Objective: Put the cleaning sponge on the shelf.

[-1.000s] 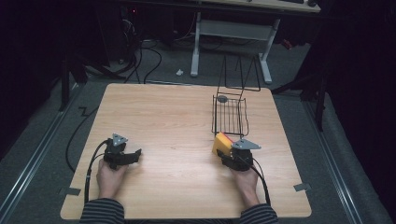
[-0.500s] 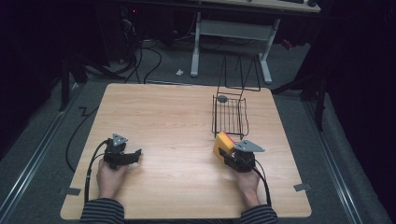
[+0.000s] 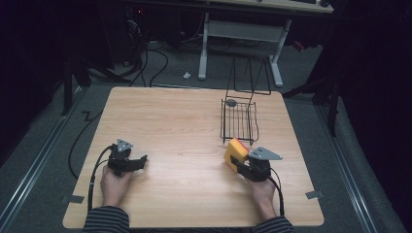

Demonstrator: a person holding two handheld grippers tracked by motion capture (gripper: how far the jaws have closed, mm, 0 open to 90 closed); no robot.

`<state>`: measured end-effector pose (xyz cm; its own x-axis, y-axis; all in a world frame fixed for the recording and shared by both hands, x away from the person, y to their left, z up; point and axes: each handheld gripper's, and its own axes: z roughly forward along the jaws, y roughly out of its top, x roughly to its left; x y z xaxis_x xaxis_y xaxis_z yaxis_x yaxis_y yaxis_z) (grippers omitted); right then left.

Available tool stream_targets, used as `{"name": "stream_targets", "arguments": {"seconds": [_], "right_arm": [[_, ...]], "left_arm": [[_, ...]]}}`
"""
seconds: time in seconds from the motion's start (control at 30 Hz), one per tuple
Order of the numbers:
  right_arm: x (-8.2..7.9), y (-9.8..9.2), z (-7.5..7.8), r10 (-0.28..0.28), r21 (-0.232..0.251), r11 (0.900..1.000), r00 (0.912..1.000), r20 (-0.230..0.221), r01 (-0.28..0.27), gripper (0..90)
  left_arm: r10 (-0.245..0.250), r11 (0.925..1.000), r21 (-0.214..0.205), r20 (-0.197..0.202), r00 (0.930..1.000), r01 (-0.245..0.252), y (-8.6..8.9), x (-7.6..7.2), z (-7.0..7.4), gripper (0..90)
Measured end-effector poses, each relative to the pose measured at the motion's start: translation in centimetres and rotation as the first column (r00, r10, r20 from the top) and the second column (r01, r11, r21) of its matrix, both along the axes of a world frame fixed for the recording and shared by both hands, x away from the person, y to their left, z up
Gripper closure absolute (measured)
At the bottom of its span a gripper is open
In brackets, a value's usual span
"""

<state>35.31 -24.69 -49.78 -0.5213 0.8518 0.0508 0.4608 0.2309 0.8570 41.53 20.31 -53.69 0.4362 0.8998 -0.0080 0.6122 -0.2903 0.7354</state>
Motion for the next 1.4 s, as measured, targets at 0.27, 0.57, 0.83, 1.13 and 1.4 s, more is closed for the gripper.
{"name": "stream_targets", "arguments": {"seconds": [0.27,0.57,0.83,1.13,1.4], "right_arm": [[-1.1,-1.7,0.9,-0.015,0.038,0.9992,0.9998,0.012,0.014,60.5],[-1.9,-3.3,1.0,-0.054,0.038,0.9979,0.9985,0.012,0.053,60.5],[-2.5,-4.7,1.6,-0.089,0.03,0.9956,0.9956,0.028,0.088,60.5],[-2.8,-6.0,2.2,-0.12,0.035,0.9923,0.9922,0.035,0.118,60.5],[-2.8,-6.4,2.5,-0.135,0.028,0.9905,0.9899,0.043,0.134,60.4]], "left_arm": [[0.0,1.0,0.0,0.0,1.0,0.0,0.0,0.0,0.0,22.1],[-0.001,1.0,0.002,-0.001,1.0,0.001,0.0,0.0,0.0,22.2],[-0.001,1.0,0.002,-0.001,1.0,0.001,0.0,0.0,0.0,22.2],[-0.002,1.0,0.002,-0.001,1.0,0.002,0.0,0.0,0.0,22.1],[-0.001,1.0,0.002,-0.001,1.0,0.001,0.0,0.0,0.0,22.1]]}}
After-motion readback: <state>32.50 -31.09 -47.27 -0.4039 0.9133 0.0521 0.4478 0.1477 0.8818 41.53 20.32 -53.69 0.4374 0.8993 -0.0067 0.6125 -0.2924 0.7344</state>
